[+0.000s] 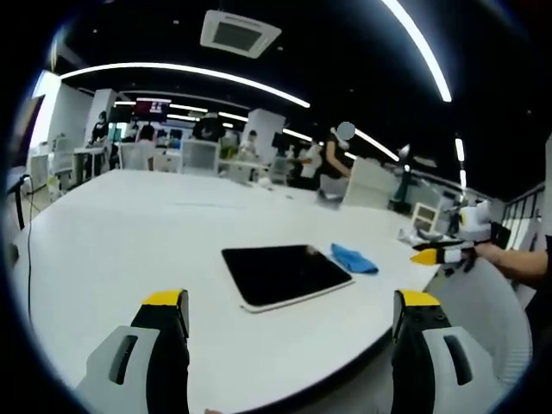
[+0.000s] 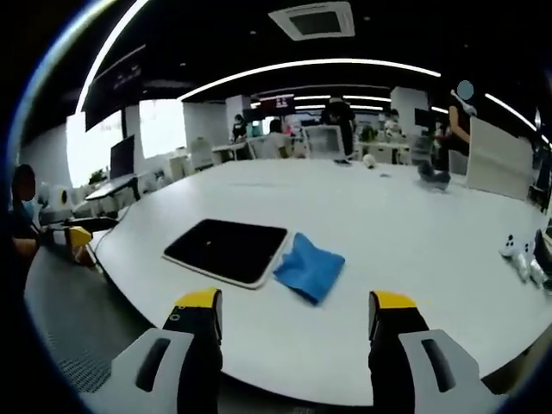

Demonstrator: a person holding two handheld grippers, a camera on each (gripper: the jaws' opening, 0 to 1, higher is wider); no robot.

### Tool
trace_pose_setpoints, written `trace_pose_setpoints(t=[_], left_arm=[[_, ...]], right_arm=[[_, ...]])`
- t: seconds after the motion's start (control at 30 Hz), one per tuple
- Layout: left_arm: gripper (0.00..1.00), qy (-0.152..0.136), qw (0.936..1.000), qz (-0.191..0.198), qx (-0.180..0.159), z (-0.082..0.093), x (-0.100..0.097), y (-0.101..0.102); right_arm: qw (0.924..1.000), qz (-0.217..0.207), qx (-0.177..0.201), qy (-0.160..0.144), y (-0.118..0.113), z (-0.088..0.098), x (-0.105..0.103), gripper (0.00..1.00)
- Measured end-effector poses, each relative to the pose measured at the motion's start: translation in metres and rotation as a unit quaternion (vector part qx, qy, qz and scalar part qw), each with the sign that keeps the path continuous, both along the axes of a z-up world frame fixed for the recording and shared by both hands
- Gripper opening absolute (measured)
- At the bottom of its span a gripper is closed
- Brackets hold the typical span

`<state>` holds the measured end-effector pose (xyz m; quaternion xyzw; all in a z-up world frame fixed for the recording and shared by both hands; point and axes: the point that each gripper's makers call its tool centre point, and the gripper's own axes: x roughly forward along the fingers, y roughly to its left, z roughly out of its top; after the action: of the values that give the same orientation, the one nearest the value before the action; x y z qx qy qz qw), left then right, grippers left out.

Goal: Wipe the mirror surface with the cleaning cloth until all visible marks leave the cleaned area.

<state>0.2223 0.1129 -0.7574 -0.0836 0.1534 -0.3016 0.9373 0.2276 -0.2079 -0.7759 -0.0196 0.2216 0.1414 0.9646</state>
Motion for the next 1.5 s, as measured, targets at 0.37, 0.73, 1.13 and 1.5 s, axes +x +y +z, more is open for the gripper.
trace_pose_setpoints(t=[0.37, 0.73, 1.13, 1.5], left_arm=[[0.99, 0.009, 1.0, 0.0, 0.001, -0.003, -0.001, 0.0], [0.99, 0.005, 1.0, 0.007, -0.003, -0.001, 0.0, 0.001], [0.99, 0.002, 0.9999, 0.014, -0.003, 0.0, 0.001, 0.003], [0.99, 0.004, 0.9998, 0.018, 0.001, -0.001, 0.002, 0.004]], right_arm=[[0.9998, 0.007, -0.018, 0.0, -0.013, 0.02, 0.016, 0.66], [0.9986, 0.044, -0.009, 0.026, 0.005, 0.02, 0.041, 0.56], [0.9929, 0.097, -0.042, 0.054, 0.017, 0.013, 0.077, 0.49], [0.9856, 0.125, -0.066, 0.092, 0.025, -0.016, 0.099, 0.45]])
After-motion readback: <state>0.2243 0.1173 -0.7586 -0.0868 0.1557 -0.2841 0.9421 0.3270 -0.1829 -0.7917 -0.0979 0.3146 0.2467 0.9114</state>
